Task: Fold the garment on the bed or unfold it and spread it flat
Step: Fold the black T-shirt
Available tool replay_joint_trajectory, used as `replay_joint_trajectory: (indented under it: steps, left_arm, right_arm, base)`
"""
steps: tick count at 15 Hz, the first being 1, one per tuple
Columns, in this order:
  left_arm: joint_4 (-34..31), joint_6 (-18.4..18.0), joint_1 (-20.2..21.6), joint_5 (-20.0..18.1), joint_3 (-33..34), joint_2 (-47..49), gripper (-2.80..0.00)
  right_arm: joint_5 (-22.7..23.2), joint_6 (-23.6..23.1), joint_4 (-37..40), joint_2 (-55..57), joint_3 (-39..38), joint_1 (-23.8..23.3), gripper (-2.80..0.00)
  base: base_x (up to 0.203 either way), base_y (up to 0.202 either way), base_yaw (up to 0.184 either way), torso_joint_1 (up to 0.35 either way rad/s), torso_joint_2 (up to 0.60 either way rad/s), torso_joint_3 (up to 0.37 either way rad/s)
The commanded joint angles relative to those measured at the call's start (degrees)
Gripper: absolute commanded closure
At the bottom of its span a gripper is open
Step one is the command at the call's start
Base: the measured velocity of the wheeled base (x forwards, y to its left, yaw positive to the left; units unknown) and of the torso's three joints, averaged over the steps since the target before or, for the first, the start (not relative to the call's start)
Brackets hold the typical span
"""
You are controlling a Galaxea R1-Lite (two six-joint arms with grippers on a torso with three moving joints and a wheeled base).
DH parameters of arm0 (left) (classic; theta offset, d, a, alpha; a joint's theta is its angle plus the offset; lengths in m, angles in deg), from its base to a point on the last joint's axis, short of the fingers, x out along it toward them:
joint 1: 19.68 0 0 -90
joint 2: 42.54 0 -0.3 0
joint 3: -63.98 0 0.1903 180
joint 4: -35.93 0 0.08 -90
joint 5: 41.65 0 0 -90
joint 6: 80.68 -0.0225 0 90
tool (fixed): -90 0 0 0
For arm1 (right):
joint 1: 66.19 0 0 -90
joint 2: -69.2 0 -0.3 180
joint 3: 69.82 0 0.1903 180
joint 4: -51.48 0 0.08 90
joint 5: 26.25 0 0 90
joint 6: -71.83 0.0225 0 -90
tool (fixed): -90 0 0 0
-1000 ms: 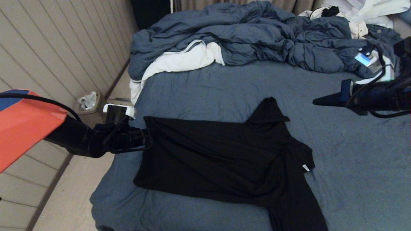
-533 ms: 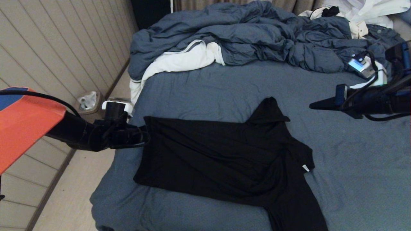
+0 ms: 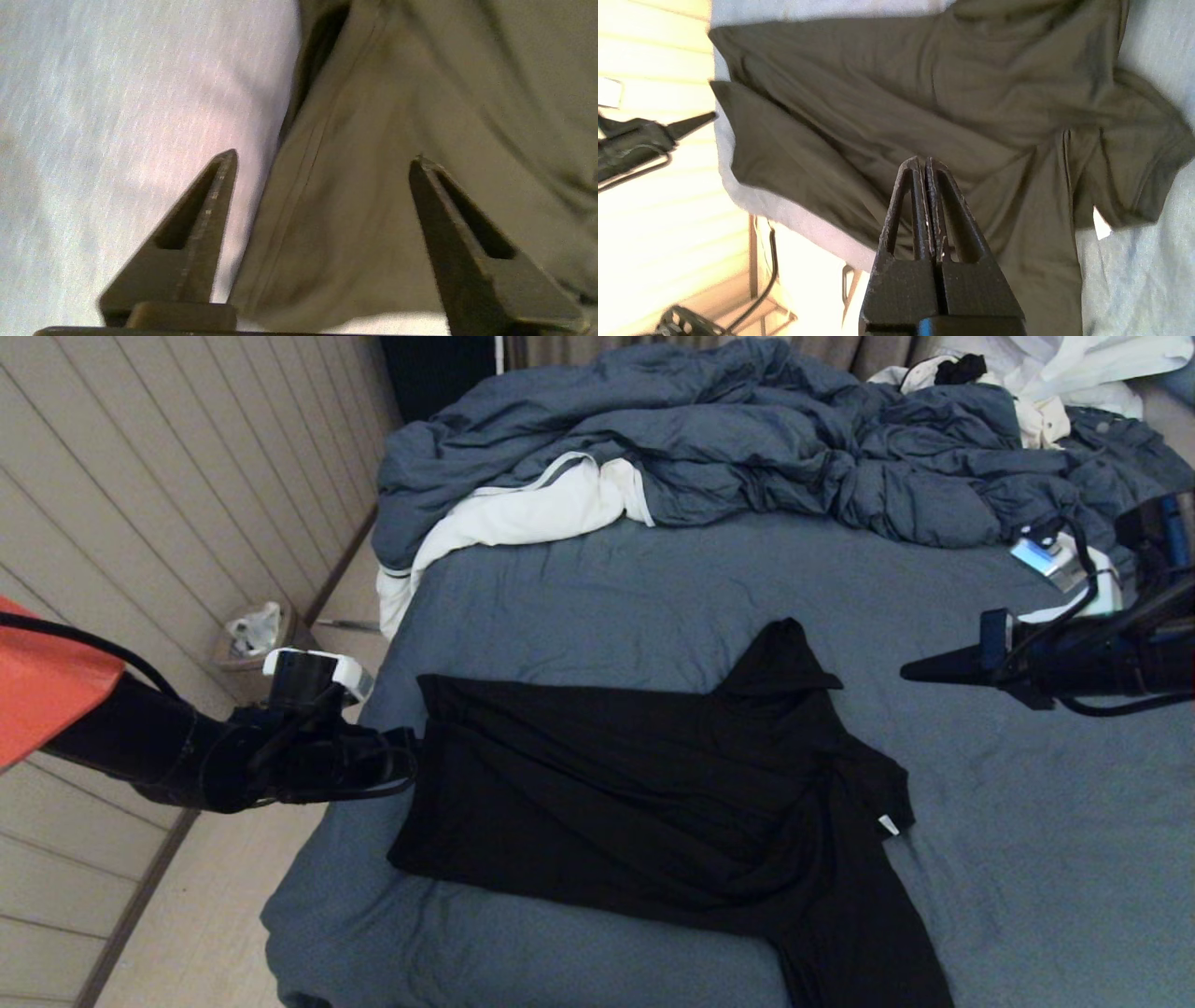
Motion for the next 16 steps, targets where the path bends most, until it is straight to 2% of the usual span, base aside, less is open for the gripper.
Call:
replay_joint_trajectory:
  steps: [1, 4, 6, 13, 16]
  left_arm:
    - [0.19, 0.36, 0.56, -0.41, 5.30, -4.01, -2.80]
    - [2.35, 0.74, 0.25, -1.32, 11.48, -3.76, -2.80]
    - [3.30, 0.76, 0.22, -4.34, 12.78, -2.97, -2.80]
    - [5.26, 0.69, -0.15, -5.61, 9.47, 5.45, -2.80]
    - [9.61, 0.39, -0.13, -4.81, 9.17, 7.99, -2.80]
  right_arm:
    - [0.40, -0.25, 0.12, -0.17, -1.23, -0.39, 0.00]
    - [0.70, -1.10, 0.08, -0.03, -2.44, -0.59, 0.00]
    - [0.61, -1.13, 0.09, -0.26, -2.82, -0.77, 0.00]
    - [0.96, -2.27, 0.08, 0.06, -3.69, -1.99, 0.00]
    - [0.96, -2.27, 0.08, -0.10, -4.11, -2.00, 0.00]
  base:
    - [0.000, 0.000, 0.000, 0.000, 0.00, 0.000]
    - [0.000, 0.000, 0.000, 0.000, 0.00, 0.000]
    - [0.000, 0.000, 0.000, 0.000, 0.00, 0.000]
    - [0.000, 0.000, 0.000, 0.000, 0.00, 0.000]
    - [0.000, 0.000, 0.000, 0.000, 0.00, 0.000]
